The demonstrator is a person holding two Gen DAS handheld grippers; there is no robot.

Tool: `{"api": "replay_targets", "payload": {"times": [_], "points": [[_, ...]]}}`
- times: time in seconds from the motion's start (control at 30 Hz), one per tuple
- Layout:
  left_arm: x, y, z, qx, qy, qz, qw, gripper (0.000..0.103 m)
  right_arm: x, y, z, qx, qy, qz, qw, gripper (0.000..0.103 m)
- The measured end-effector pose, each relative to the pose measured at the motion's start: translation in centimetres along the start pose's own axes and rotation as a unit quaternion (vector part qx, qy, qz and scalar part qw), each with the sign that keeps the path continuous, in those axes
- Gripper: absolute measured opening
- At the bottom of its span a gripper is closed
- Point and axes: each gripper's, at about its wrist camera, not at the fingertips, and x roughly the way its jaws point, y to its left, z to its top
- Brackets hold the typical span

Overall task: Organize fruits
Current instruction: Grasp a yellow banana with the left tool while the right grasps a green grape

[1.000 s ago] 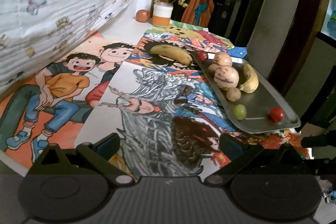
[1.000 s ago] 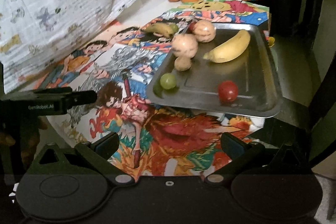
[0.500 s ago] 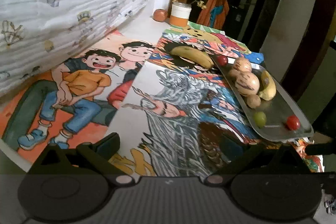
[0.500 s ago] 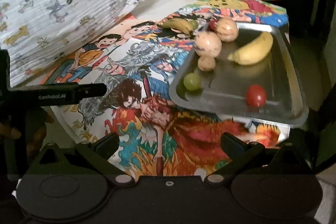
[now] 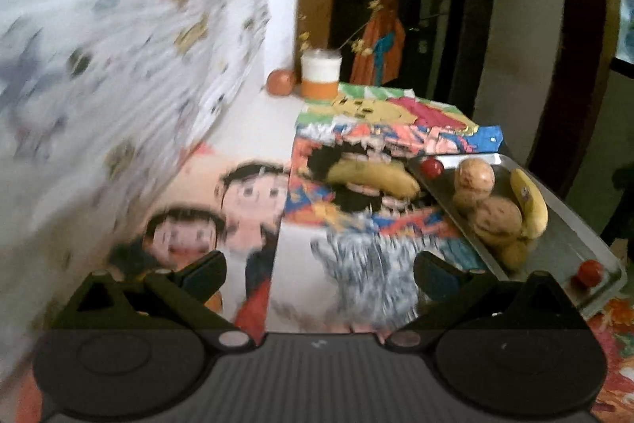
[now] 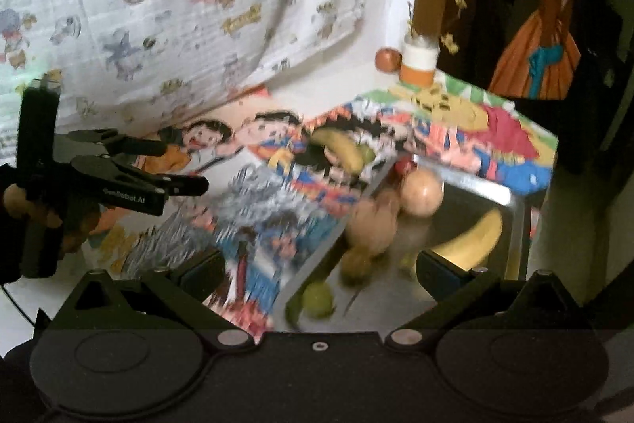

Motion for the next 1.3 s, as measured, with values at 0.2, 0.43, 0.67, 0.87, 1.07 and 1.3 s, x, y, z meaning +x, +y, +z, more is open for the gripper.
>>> {"api": "replay_targets", "payload": {"times": [0.2,0.43,0.67,0.87,1.07,1.3], "points": [[3.6,1.0,2.8,0.058,-0.033,-0.058,0.9961,0.103,2.3,-3.7,3.3,-0.056,-0.010,0.081,0.995,0.103],[9.3,0.4,5.5,0.142,-0.027,-0.109,0.9834,0.103,6.1,-8.4,6.4,-0.097,-0.011,0.110,0.989,0.102],[13.9,-1.4,6.3,0.226,-0.018,-0.161,0.9606,0.103,9.4,-11.9,6.7,-0.081,-0.019,0.117,0.990,0.102],[17.6,-2.2,7.1,0.256,0.010,-0.203,0.9452,0.103,12.0,-13.1,6.9,-0.074,-0.013,0.117,0.990,0.102],[19.4,-1.9,7.2,0.267,0.056,-0.244,0.9307,0.103,13.9,-14.0,7.4,-0.058,-0.019,0.117,0.991,0.102],[19.8,-1.9,6.7,0.273,0.085,-0.264,0.9212,0.102,16.3,-14.2,8.4,-0.040,-0.011,0.128,0.991,0.102]]}}
